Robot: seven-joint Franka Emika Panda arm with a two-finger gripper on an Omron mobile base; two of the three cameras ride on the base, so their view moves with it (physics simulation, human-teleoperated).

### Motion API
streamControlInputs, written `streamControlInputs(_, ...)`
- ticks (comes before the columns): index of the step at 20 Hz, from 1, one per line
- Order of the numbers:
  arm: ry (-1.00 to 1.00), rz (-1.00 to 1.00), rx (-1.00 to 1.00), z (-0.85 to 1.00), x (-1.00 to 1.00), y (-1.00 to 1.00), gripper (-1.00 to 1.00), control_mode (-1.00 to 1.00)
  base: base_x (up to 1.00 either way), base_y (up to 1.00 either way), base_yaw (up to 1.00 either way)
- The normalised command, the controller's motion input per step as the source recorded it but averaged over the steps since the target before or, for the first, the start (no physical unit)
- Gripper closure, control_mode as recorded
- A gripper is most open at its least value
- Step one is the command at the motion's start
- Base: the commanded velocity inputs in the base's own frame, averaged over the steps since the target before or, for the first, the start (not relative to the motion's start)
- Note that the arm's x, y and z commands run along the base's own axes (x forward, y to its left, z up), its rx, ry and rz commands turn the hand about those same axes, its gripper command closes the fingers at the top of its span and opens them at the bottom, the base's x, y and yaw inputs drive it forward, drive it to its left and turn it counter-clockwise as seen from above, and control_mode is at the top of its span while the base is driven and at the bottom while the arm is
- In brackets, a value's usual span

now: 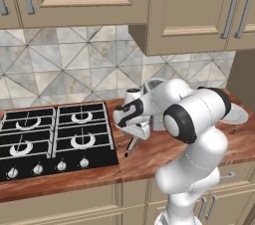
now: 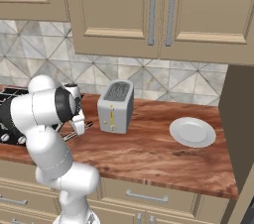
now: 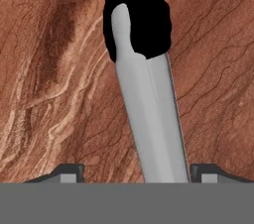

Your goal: Pick up the tongs from the counter and place them near the plate next to the oven.

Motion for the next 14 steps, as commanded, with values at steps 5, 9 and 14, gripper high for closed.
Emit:
streamControlInputs(5,0.02,-0.03,-0.03,-0.42,-0.31,-0.26,1.0,-1.0,0.0,0.0,0.0)
streamControlInputs(9,0.01,-0.04,-0.03,-0.41,-0.42,-0.28,1.0,-1.0,0.0,0.0,0.0)
streamControlInputs(14,-0.01,-0.05,0.0,-0.07,-0.79,-0.14,1.0,-1.0,0.0,0.0,0.0)
